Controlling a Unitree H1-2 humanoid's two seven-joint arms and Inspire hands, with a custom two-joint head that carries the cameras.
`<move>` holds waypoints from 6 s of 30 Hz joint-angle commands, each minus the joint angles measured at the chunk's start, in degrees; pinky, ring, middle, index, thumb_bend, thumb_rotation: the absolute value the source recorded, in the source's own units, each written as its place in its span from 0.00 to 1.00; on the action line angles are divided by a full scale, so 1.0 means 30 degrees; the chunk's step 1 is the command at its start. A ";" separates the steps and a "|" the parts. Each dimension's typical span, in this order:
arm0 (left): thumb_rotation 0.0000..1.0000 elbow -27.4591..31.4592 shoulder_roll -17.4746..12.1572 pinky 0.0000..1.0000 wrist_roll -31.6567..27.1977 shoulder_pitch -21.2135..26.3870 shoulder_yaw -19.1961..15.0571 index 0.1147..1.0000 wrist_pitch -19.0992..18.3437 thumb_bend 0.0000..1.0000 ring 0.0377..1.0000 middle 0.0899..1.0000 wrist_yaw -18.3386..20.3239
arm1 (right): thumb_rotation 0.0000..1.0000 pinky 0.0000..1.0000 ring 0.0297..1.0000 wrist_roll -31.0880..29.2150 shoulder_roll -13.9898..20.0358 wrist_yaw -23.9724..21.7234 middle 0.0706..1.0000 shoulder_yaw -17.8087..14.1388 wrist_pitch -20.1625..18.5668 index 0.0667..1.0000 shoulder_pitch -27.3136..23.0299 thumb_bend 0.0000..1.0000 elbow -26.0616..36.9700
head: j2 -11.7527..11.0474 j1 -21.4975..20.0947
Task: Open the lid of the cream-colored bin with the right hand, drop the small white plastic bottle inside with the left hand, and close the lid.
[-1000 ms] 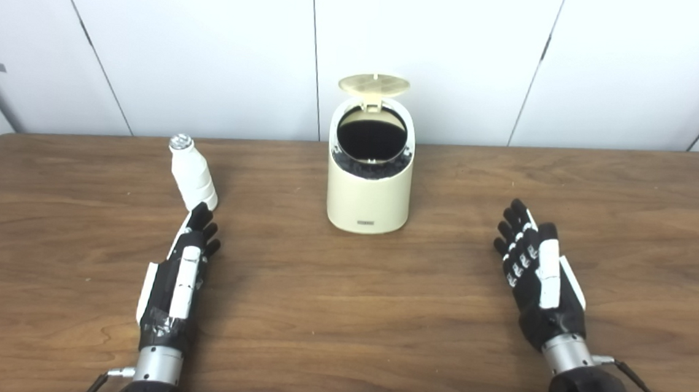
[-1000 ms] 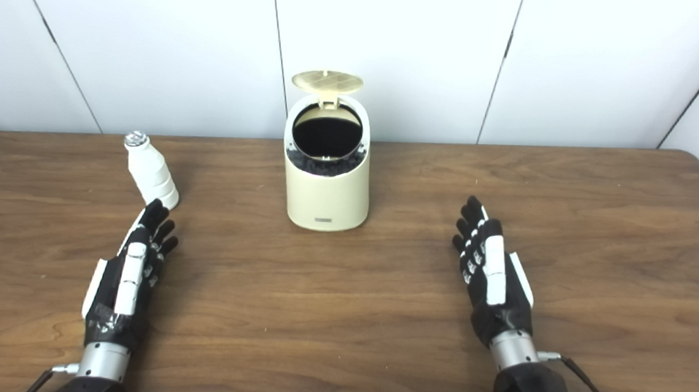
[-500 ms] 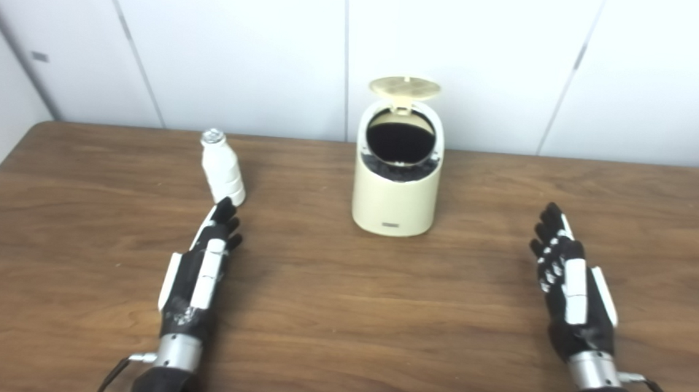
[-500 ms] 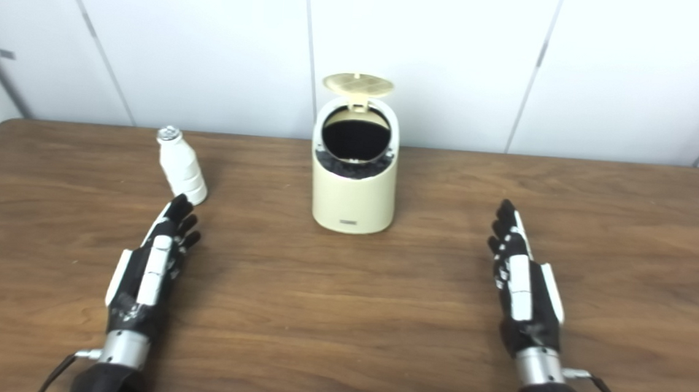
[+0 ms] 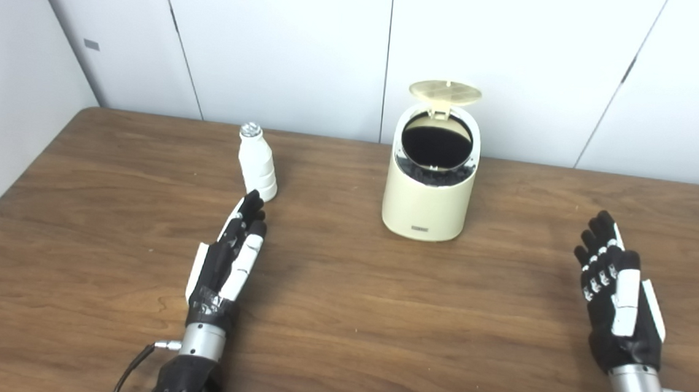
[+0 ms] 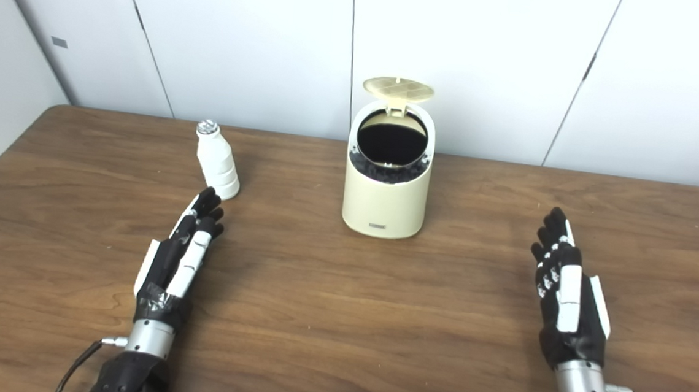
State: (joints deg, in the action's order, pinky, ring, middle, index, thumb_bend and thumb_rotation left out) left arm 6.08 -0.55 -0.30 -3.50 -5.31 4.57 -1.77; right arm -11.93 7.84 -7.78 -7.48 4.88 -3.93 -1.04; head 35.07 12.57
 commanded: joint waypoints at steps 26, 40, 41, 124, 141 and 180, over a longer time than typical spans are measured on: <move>0.38 0.4435 -0.2892 0.81 0.8656 0.3575 -0.0128 0.95 -0.9550 0.81 0.89 0.94 -0.0734 | 1.00 1.00 1.00 -0.0234 0.0484 -0.0265 1.00 -0.0030 0.0172 0.98 0.0052 0.64 -0.0561 | -0.0083 -0.0040; 0.37 -0.0930 -0.4978 0.79 1.0519 0.7420 0.0554 0.95 -1.0477 0.81 0.92 0.96 0.0099 | 0.99 1.00 1.00 0.1206 0.0695 0.0185 1.00 0.0073 0.0869 0.96 0.0075 0.63 -0.0795 | -0.0187 -0.0346; 0.38 -0.1259 -0.5119 0.80 1.0605 0.7680 0.0690 0.95 -1.0478 0.81 0.93 0.96 0.0186 | 0.98 1.00 1.00 0.1394 0.0704 0.0241 0.99 0.0109 0.0874 0.96 0.0094 0.64 -0.0751 | -0.0214 -0.0367; 0.00 0.1252 -0.3664 0.42 1.0308 0.9354 0.2998 0.42 -0.7220 0.50 0.42 0.45 -0.1981 | 0.94 1.00 0.99 0.2285 -0.0434 0.1241 0.90 0.0591 0.0131 0.93 0.0352 0.66 -0.0437 | -0.0616 -0.2341; 0.00 0.2962 -0.1821 0.39 1.1842 1.2111 0.4866 0.43 -0.6211 0.50 0.41 0.43 -0.1224 | 0.96 1.00 0.96 0.3476 -0.0867 0.1805 0.89 0.0999 0.0853 0.92 0.0006 0.64 -0.1210 | -0.1003 -0.3726; 0.00 -0.5360 -0.0532 0.35 1.2454 1.3782 0.5242 0.46 0.0745 0.50 0.36 0.43 -0.5569 | 0.97 0.97 0.94 0.4247 -0.1303 0.2407 0.88 0.1335 0.1886 0.91 -0.0239 0.68 -0.1331 | -0.1455 -0.4403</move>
State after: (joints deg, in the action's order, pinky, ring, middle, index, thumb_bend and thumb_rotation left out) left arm -10.36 -2.34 37.18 34.64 10.67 4.59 -16.27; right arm 1.05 6.09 -1.09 -4.56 8.93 -6.16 -3.16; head 30.67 -0.61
